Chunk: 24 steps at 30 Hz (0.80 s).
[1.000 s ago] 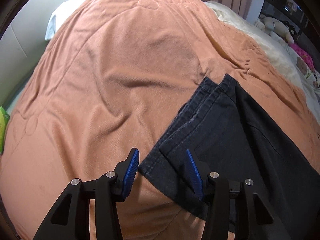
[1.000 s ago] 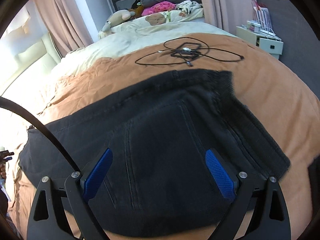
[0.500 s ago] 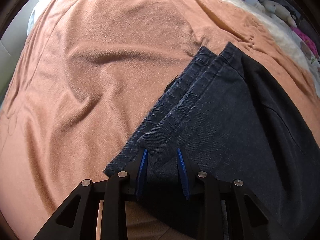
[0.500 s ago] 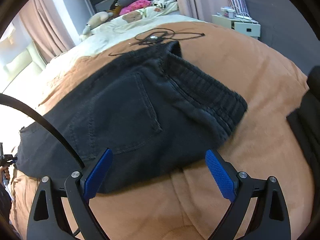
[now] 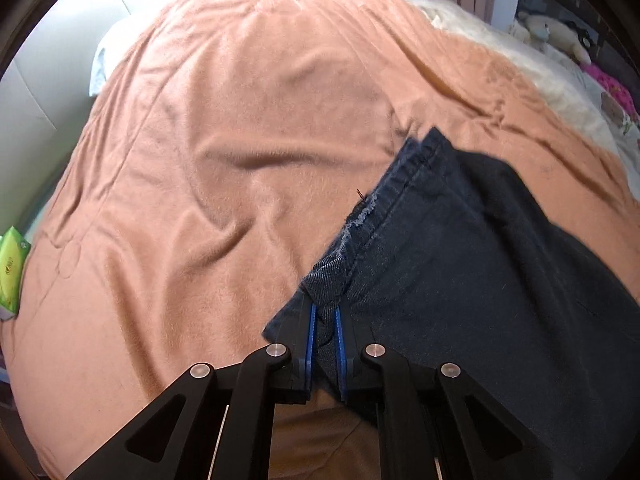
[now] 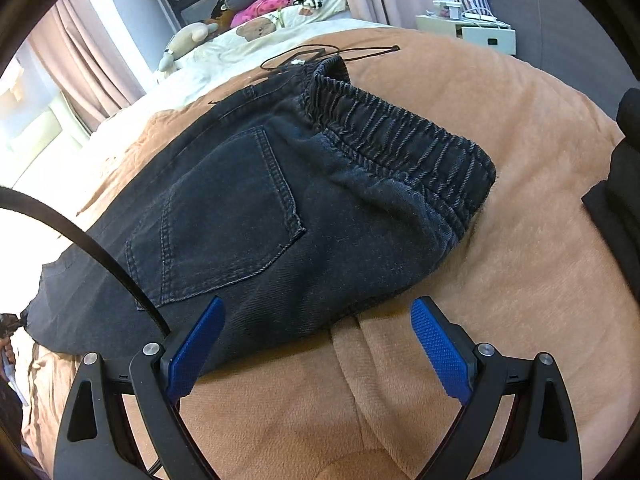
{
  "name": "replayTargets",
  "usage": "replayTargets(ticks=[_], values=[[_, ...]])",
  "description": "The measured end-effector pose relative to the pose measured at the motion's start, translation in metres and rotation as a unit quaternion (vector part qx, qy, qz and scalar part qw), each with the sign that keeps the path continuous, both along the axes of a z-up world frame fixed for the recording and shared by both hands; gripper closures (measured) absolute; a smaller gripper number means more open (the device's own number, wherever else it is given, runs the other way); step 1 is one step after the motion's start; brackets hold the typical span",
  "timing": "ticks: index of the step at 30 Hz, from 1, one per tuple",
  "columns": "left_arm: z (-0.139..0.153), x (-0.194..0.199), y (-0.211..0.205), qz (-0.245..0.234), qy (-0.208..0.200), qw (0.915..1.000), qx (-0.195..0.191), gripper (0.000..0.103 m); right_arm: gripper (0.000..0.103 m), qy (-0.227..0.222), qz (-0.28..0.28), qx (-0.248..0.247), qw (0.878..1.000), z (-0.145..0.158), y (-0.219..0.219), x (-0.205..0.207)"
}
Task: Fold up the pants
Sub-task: 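Grasp the hem with the left tool while the right tool grasps the waistband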
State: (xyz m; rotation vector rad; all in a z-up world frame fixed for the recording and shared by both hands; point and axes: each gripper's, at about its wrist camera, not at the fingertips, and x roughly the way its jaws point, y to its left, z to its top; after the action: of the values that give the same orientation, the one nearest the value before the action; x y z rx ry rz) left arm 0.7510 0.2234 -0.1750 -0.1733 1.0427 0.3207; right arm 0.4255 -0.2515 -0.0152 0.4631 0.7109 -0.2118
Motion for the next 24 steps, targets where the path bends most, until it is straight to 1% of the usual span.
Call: replayTargets(ticks=[1,2,3,4,6,9,10,12,15,16,19,20,24], values=[[-0.005,-0.001,0.002,0.003,0.009,0.9999,-0.002,0.090,0.008,-0.001,0.001,0.002,1.000,0.000,0.000,0.000],[-0.011,-0.005,0.009,0.016,0.014,0.9996,-0.019,0.089,0.008,-0.001,0.000,0.004,1.000,0.000,0.000,0.000],[-0.013,-0.008,0.013,0.024,0.017,0.9992,-0.029,0.085,0.008,-0.001,0.001,0.004,1.000,0.000,-0.001,-0.001],[-0.017,-0.010,0.017,0.031,0.021,0.9986,-0.038,0.084,0.008,-0.001,0.001,0.004,1.000,0.000,-0.002,-0.002],[-0.021,-0.014,0.022,0.036,0.028,0.9978,-0.048,0.071,0.008,-0.003,0.001,0.005,1.000,0.000,-0.003,-0.003],[-0.022,-0.021,0.026,0.030,0.014,0.9964,-0.078,0.058,0.008,-0.012,0.004,0.012,1.000,0.001,-0.005,-0.005],[-0.022,-0.023,0.026,0.032,0.012,0.9960,-0.083,0.058,0.008,-0.013,0.005,0.016,1.000,0.000,-0.004,-0.004],[-0.027,-0.025,0.027,0.029,0.014,0.9939,-0.106,0.058,0.008,-0.015,0.009,0.029,0.999,-0.001,-0.004,-0.003],[-0.037,-0.028,0.029,0.036,0.021,0.9880,-0.149,0.058,0.008,-0.021,0.014,0.052,0.998,-0.006,-0.005,-0.001],[-0.039,-0.028,0.028,0.039,0.021,0.9868,-0.156,0.058,0.008,-0.023,0.013,0.059,0.998,-0.007,-0.006,0.000],[-0.044,-0.029,0.033,0.052,0.007,0.9816,-0.183,0.056,0.008,-0.033,0.005,0.088,0.996,-0.014,-0.013,0.003],[-0.045,-0.028,0.034,0.053,0.000,0.9807,-0.188,0.055,0.008,-0.035,0.001,0.096,0.995,-0.016,-0.016,0.004],[-0.044,-0.015,0.030,0.048,-0.013,0.9830,-0.177,0.055,0.008,-0.047,-0.017,0.131,0.990,-0.026,-0.030,0.011]])
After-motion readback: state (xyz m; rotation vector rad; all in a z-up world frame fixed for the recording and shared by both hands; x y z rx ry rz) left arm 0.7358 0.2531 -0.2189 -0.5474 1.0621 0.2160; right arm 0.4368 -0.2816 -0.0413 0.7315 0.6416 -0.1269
